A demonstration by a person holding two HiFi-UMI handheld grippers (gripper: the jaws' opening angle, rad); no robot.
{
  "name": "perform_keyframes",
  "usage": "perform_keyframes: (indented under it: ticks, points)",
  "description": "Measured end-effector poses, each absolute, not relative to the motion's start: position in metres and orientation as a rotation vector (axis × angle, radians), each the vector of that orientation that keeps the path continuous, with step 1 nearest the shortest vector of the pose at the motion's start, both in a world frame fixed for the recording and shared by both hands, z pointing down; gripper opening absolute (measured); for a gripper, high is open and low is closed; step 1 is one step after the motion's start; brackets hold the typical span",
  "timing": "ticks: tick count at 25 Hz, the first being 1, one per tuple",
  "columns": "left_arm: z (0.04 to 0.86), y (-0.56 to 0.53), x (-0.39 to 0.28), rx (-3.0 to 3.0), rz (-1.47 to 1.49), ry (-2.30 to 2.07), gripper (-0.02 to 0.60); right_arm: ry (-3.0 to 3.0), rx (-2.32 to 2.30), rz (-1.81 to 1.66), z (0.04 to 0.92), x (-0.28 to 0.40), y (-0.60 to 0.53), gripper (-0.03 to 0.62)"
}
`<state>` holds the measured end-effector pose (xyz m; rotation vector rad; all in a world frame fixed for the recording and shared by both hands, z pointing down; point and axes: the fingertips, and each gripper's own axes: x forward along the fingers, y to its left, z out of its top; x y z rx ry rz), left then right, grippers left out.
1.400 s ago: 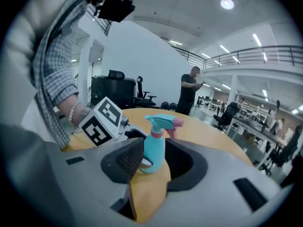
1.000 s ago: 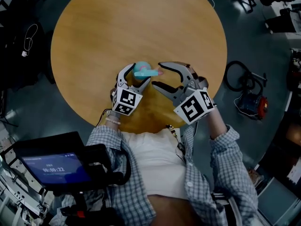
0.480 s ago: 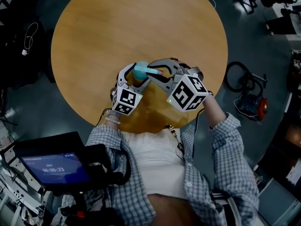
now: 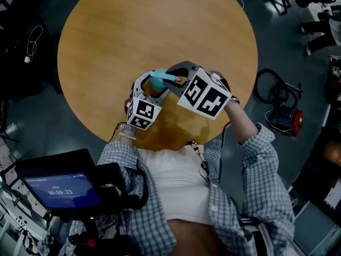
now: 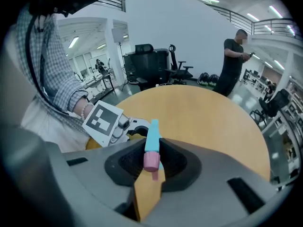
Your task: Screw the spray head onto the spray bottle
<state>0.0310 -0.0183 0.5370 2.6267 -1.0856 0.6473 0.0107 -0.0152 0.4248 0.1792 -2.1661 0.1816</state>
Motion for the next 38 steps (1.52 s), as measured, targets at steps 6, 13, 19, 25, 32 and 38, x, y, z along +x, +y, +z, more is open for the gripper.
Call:
perform_keyframes:
  ticks: [6,13,19,25,32,38]
  points:
    - [0.538,-0.018,0.031,2.621,0.640,-1.088,0.347,-2.276,0.140,0.078,0.417,0.012,-0.014,0.063]
    - [0.537,-0.018,0.032,2.629,0.639,-1.085,0.347,-2.539,0.148,0.266,0.375,0.016,-0.019,0.063]
    - [0.537,-0.017,0.031,2.630,0.639,-1.086,0.347,-2.620,0.381,0.241,0.373,0.037,-0.072,0.038]
    - [0.536,-0.015,0.032,2.630,0.640,-1.086,0.347,-2.325,0.084,-0.030,0.440,0.047,-0.028,-0.005]
    - [0.535,-0.015,0.029,2.634,0.641,-1.085,0.347,-2.382,0.000,-0.127,0.441,0.034,-0.013,0.212]
    - [0.535,-0.013,0.029,2.635,0.642,-1.078,0.347,-2.249,-0.222,-0.706,0.444,0.014,0.003,0.188]
